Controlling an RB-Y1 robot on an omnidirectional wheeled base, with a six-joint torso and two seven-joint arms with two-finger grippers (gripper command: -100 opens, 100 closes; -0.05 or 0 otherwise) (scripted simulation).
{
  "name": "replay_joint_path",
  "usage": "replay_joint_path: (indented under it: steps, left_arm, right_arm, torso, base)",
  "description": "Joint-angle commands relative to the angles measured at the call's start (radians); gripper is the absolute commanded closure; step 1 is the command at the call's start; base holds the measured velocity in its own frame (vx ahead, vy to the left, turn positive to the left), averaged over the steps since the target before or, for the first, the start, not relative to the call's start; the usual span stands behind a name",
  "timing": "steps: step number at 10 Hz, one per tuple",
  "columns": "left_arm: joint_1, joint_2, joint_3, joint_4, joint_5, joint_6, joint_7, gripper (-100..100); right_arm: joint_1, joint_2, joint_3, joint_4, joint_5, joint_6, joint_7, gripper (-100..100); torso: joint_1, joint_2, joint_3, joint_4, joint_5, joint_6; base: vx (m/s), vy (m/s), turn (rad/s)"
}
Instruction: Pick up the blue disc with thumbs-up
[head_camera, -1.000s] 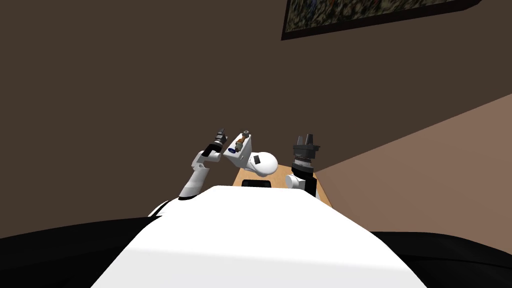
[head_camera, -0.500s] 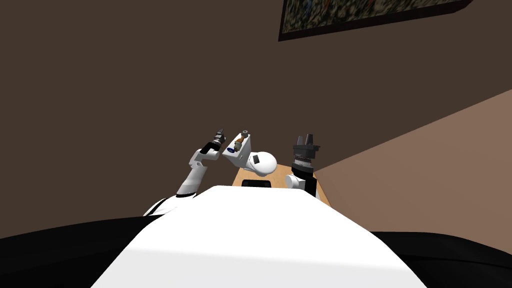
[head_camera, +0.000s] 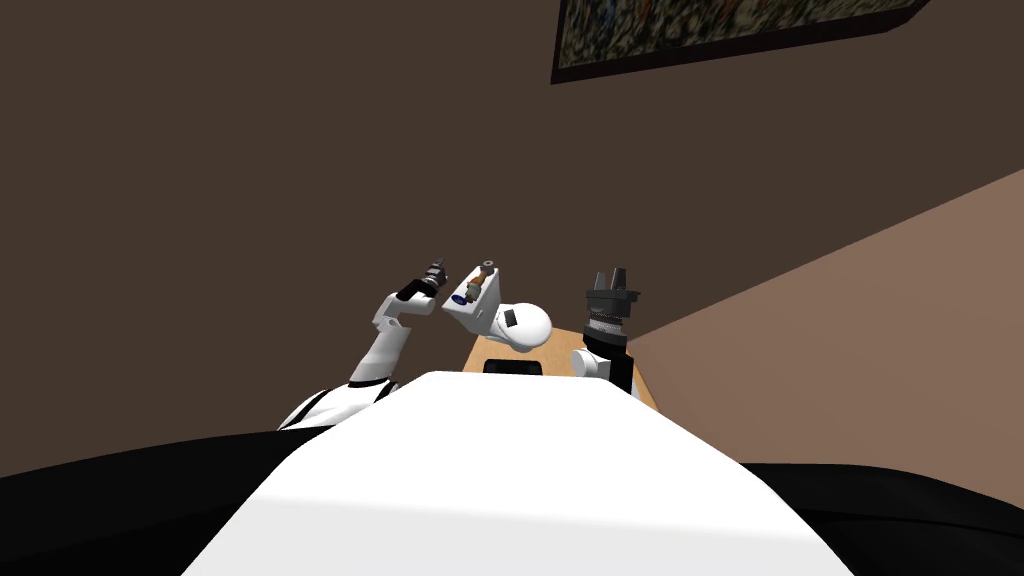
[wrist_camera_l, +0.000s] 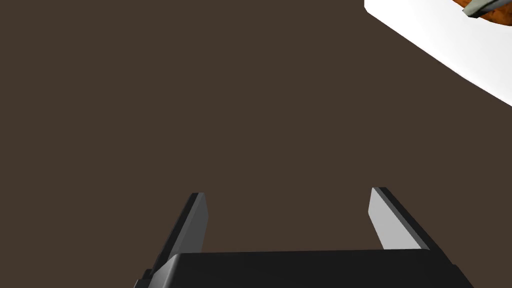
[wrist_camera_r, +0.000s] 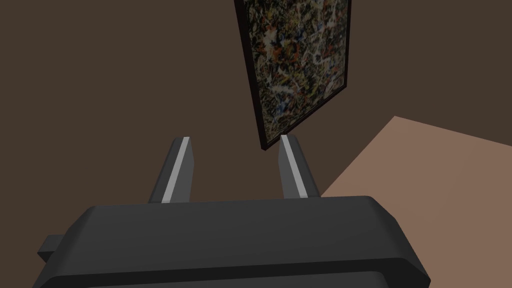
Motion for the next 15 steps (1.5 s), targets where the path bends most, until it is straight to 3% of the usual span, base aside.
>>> replay_joint_path:
  steps: [1,3,4,9,12,14,15]
  left_arm:
    - [-0.032,0.036,0.012,0.04,0.024,0.05,-0.023,-100]
    - [-0.032,0.036,0.012,0.04,0.024,0.097,-0.023,-100]
    - [-0.057,0.06,0.022,0.067,0.039,0.126,-0.046,-100]
    - [-0.082,0.084,0.032,0.094,0.054,0.252,-0.07,-100]
    - [-0.129,0.126,0.051,0.15,0.08,0.35,-0.122,-100]
    - [-0.129,0.126,0.051,0.15,0.08,0.401,-0.122,-100]
    - [-0.151,0.145,0.059,0.178,0.092,0.434,-0.15,-100]
  right_arm:
    - [0.0,0.0,0.0,0.0,0.0,0.0,0.0,0]
    - [0.0,0.0,0.0,0.0,0.0,0.0,0.0,0]
    - [0.0,0.0,0.0,0.0,0.0,0.0,0.0,0]
    - [0.0,0.0,0.0,0.0,0.0,0.0,0.0,0]
    - [0.0,0.0,0.0,0.0,0.0,0.0,0.0,0]
    - [0.0,0.0,0.0,0.0,0.0,0.0,0.0,0]
    - [0.0,0.0,0.0,0.0,0.0,0.0,0.0,0]
  torso:
    - [0.0,0.0,0.0,0.0,0.0,0.0]
    - [0.0,0.0,0.0,0.0,0.0,0.0]
    - [0.0,0.0,0.0,0.0,0.0,0.0]
    - [0.0,-0.001,0.0,0.0,0.0,0.0]
    - [0.0,-0.001,-0.001,0.0,0.0,0.0]
    - [-0.001,-0.001,-0.001,0.0,0.0,0.0]
    - [0.001,-0.001,-0.001,0.0,0.0,0.0]
  base:
    - [-0.014,-0.045,-0.013]
    - [-0.005,-0.033,-0.003]
    - [0.002,-0.039,-0.017]
    - [-0.001,-0.031,-0.004]
    - [0.006,-0.047,-0.009]
    - [0.005,-0.031,0.0]
    - [0.006,-0.041,-0.011]
